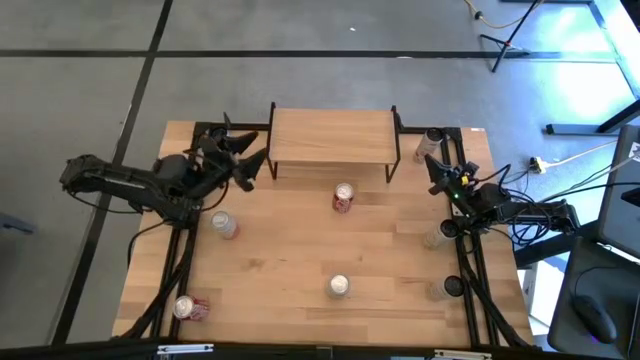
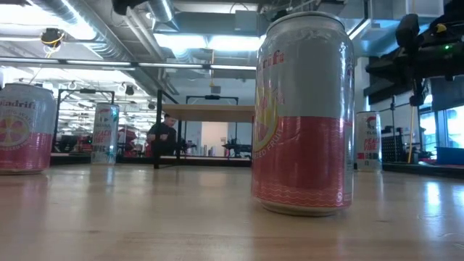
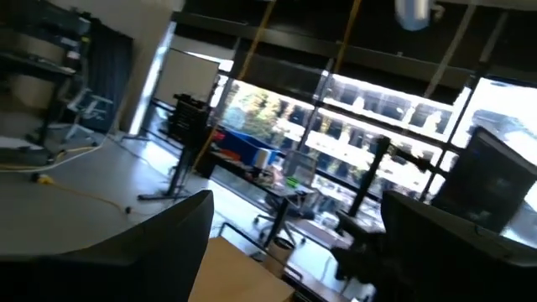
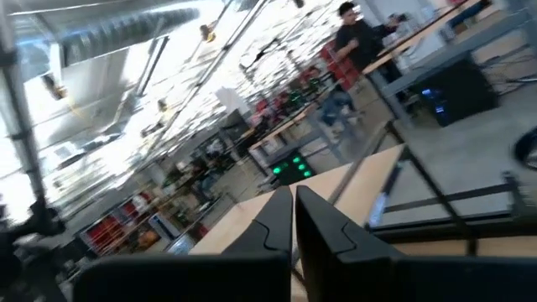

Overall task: Place canned beverage on shelf
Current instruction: Put the top red soda can on the shelf

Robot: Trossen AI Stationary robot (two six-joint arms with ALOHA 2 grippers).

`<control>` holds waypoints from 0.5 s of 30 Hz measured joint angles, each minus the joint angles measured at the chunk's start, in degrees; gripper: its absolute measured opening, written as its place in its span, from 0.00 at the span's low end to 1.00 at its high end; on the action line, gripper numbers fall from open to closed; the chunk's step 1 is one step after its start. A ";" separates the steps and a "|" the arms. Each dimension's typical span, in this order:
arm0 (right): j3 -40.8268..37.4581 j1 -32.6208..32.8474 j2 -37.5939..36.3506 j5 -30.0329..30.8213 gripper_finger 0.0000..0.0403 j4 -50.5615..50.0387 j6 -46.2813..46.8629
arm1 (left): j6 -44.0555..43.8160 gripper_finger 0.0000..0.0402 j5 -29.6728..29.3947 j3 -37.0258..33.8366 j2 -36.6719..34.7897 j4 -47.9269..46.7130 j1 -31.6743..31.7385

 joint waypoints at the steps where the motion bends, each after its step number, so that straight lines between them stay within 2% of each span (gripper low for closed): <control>1: 0.00 -0.01 0.00 -1.91 0.02 0.06 -0.14 | -0.14 0.84 -0.12 1.04 0.86 0.09 0.35; 6: 1.99 -0.01 0.22 -13.23 0.02 0.50 -2.65 | -1.23 0.84 5.76 4.68 6.53 -0.50 2.99; 11: 8.09 -0.01 3.41 -20.13 0.02 -2.39 -4.92 | -5.10 0.84 19.49 10.16 13.96 -4.47 7.43; 15: 14.70 -0.01 8.23 -26.18 0.02 -11.73 -4.97 | -9.23 0.84 28.17 15.82 19.79 -12.42 10.21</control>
